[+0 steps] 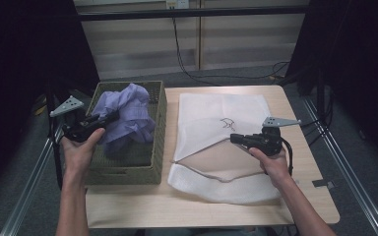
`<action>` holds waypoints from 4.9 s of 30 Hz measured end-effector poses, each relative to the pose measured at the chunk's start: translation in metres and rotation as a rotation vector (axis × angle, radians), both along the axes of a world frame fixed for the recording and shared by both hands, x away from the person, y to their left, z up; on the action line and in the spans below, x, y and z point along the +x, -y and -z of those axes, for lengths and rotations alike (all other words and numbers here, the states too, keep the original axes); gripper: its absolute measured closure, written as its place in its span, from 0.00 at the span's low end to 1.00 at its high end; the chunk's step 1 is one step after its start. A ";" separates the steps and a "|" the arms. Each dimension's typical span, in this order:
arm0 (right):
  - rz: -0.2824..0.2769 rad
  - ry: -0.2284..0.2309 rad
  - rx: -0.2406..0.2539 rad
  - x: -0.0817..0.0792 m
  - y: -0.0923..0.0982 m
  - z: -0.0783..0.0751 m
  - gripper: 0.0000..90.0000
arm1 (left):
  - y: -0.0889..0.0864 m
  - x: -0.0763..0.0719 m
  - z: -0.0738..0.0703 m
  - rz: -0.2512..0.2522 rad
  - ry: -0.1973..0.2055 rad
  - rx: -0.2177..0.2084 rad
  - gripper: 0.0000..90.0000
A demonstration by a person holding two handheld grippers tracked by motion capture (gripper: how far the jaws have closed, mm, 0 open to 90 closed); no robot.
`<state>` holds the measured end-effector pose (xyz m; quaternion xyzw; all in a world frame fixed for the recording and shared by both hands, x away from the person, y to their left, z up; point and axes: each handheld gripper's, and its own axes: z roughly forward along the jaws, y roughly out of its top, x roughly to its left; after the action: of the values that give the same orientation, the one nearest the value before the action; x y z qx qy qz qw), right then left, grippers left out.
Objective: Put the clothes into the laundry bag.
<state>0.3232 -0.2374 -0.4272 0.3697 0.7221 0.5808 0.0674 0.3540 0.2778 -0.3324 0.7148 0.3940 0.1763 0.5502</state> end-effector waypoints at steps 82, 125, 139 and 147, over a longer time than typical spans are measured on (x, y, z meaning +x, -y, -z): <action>-0.006 0.012 -0.006 -0.002 -0.002 -0.003 1.00 | 0.027 -0.110 -0.116 0.196 0.387 -0.092 0.88; -0.028 0.006 -0.004 -0.001 -0.006 -0.002 1.00 | 0.145 -0.100 -0.100 0.529 0.274 -0.080 0.88; -0.030 0.006 -0.003 -0.001 -0.006 -0.002 1.00 | 0.175 -0.095 -0.080 0.597 0.214 -0.078 0.88; -0.031 0.000 0.001 -0.002 -0.005 -0.002 1.00 | 0.189 -0.082 -0.058 0.607 0.155 -0.079 0.88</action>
<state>0.3215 -0.2325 -0.4248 0.3584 0.7274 0.5823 0.0583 0.2723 0.0890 -0.2740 0.7622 0.1259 0.0425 0.6336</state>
